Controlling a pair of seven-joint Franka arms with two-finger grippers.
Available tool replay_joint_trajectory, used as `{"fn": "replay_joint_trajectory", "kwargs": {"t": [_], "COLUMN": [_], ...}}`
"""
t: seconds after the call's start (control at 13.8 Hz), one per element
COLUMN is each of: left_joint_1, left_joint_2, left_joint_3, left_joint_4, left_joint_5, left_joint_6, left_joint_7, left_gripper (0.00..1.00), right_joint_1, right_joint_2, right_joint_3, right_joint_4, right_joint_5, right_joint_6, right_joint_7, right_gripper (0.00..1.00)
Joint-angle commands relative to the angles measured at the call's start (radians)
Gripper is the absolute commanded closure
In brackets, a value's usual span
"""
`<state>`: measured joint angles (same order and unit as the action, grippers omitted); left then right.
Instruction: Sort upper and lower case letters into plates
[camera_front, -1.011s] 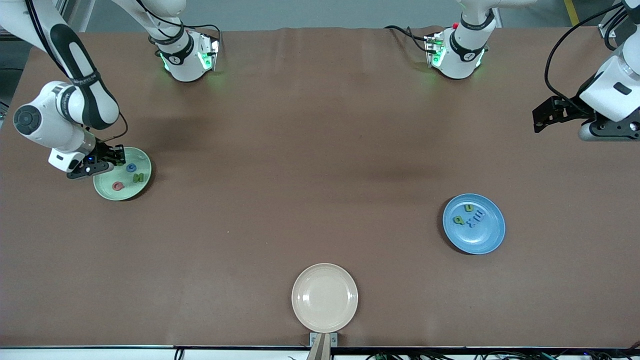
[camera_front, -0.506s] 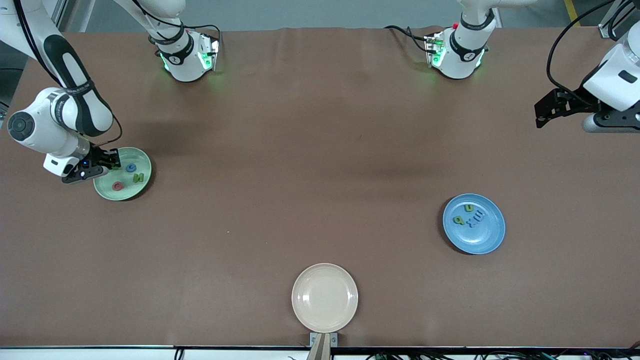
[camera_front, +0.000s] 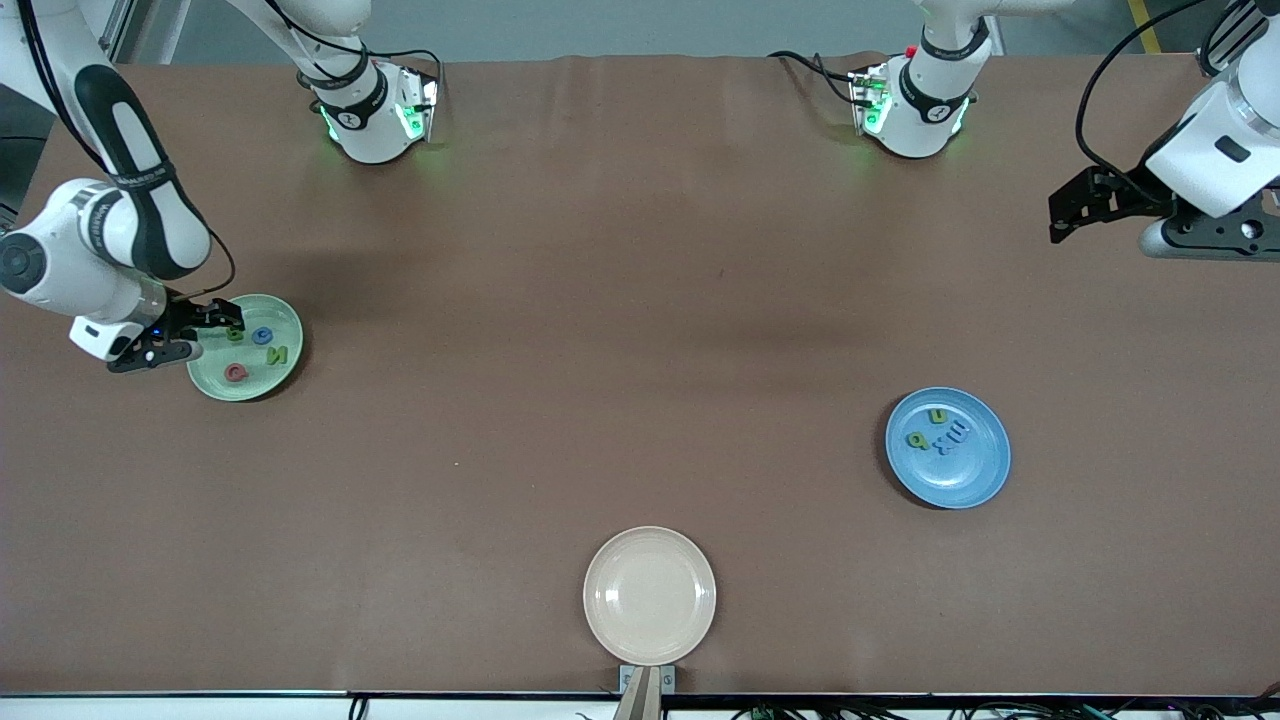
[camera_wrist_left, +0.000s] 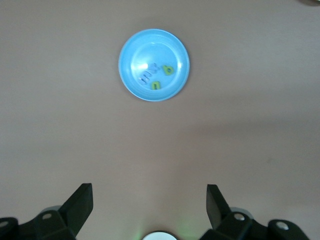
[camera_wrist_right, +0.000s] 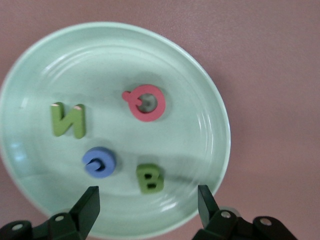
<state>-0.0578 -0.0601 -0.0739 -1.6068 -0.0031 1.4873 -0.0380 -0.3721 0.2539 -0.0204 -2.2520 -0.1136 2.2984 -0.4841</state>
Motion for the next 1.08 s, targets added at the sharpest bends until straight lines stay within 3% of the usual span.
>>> {"fn": "replay_joint_trajectory", "kwargs": {"t": [0.0,0.29,0.43,0.65,0.87,1.01], "left_joint_1": [0.004,0.003,0.003,0.004,0.006,0.004], "left_joint_2": [-0.041,-0.035,-0.035,-0.029,-0.029,-0.029], "left_joint_3": [-0.001,0.006,0.006,0.006,0.009,0.008], "left_joint_4": [-0.001,0.001,0.001,0.014,0.016,0.015], "left_joint_5": [-0.028,-0.032,-0.032,-0.025,-0.021,-0.020], "left_joint_6": [-0.024,-0.036,-0.038,-0.038,-0.039,-0.039], "left_joint_7": [0.015,0.003,-0.005,-0.005,-0.003,-0.003], "left_gripper": [0.00,0.00,0.00,0.00,0.00,0.00], "right_joint_1": [0.039,0.132,0.235,0.361,0.361,0.354], "right_joint_2": [-0.129,-0.333,-0.427,-0.499,-0.472,-0.389], "right_joint_3": [0.011,0.011,0.013,0.013,0.007,0.004], "right_joint_4": [0.098,0.104,0.104,0.124,0.347,0.536], "right_joint_5": [0.006,0.043,0.058,0.069,0.116,0.118], "right_joint_6": [-0.274,-0.469,-0.557,-0.580,-0.667,-0.715], "right_joint_7": [0.093,0.255,0.397,0.580,0.593,0.584], "right_gripper": [0.12,0.12,0.12,0.10,0.01,0.00]}}
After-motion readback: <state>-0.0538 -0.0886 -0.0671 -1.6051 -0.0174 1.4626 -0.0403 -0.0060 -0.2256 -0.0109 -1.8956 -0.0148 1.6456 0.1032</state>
